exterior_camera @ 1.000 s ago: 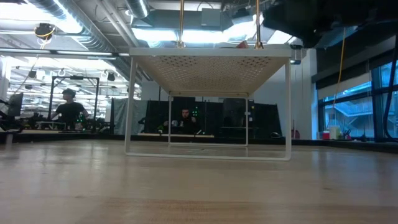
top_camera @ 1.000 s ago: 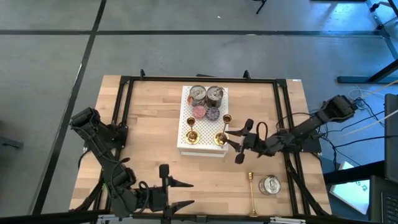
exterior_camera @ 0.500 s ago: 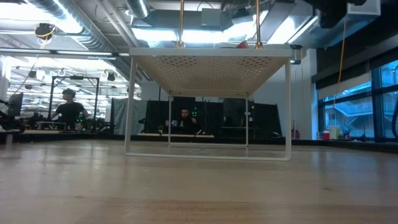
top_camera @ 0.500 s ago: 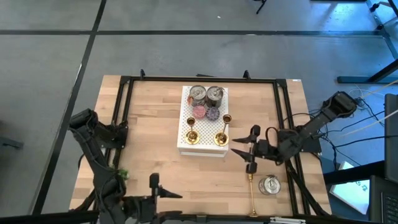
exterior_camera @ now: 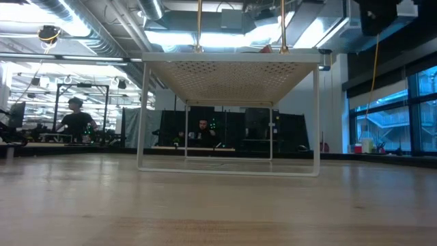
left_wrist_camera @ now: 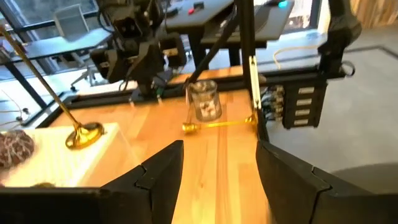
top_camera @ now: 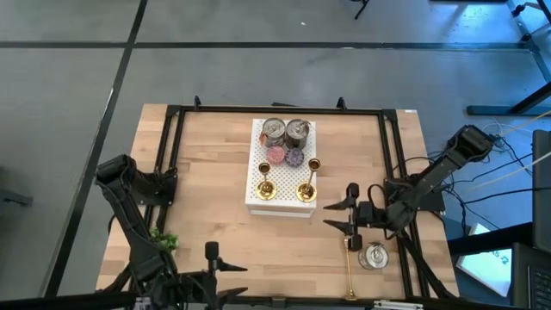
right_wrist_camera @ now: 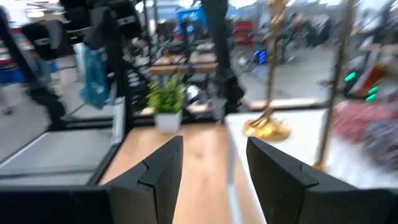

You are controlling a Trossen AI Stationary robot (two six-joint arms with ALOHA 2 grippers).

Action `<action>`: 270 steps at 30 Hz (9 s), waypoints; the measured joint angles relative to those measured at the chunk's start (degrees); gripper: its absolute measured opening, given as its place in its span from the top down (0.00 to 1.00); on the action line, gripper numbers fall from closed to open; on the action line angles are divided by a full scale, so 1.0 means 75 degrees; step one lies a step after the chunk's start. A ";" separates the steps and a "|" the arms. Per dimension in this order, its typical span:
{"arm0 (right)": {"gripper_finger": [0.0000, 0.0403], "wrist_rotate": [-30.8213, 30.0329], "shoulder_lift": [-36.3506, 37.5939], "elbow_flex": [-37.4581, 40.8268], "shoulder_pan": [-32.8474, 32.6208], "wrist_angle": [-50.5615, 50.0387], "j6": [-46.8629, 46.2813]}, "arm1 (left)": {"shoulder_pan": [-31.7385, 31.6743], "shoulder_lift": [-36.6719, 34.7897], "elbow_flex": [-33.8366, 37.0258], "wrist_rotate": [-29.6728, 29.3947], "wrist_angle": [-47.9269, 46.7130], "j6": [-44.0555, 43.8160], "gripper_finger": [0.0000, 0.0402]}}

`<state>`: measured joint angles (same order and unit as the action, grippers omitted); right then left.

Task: Pick & Place candle stick holders
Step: Put the silver scented candle on the shelf

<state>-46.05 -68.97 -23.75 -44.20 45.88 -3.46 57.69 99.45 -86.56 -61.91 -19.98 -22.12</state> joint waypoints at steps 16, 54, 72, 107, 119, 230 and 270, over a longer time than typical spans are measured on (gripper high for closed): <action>0.55 0.1643 0.0000 -0.0596 -0.0500 -0.3122 -0.5090 | 0.0108 0.0363 0.0000 0.0046 -0.0563 -0.0820 0.51; 0.30 0.7751 -0.1988 -0.5190 -0.1172 -1.3632 -1.0054 | 0.0344 0.0363 0.1303 -0.0236 -0.0502 -0.2423 0.51; 0.08 0.7170 -0.2070 -0.5190 -0.1321 -1.4427 -1.0775 | 0.0344 0.0363 0.1303 -0.0259 -0.0508 -0.2420 0.51; 0.06 0.6848 -0.3844 -0.4395 -0.1396 -1.3168 -1.1206 | 0.0344 0.0360 0.1303 -0.0309 -0.0505 -0.2557 0.64; 0.11 0.6707 -0.3698 -0.4373 -0.1431 -1.3066 -1.2566 | 0.0344 0.0360 0.1303 -0.0312 -0.0505 -0.2557 0.64; 0.11 0.6285 -0.3392 -0.9331 0.7067 -1.6173 -0.4549 | 0.0868 0.0829 0.1370 -0.1398 -0.0566 -0.2612 0.64; 0.11 0.6173 -0.3902 -0.9337 0.7067 -1.5608 -0.4124 | 0.0903 0.0820 0.1370 -0.1405 -0.0569 -0.2615 0.64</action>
<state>0.24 -98.24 -93.78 8.80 -71.19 -34.40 64.47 105.60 -76.29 -72.44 -24.25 -41.74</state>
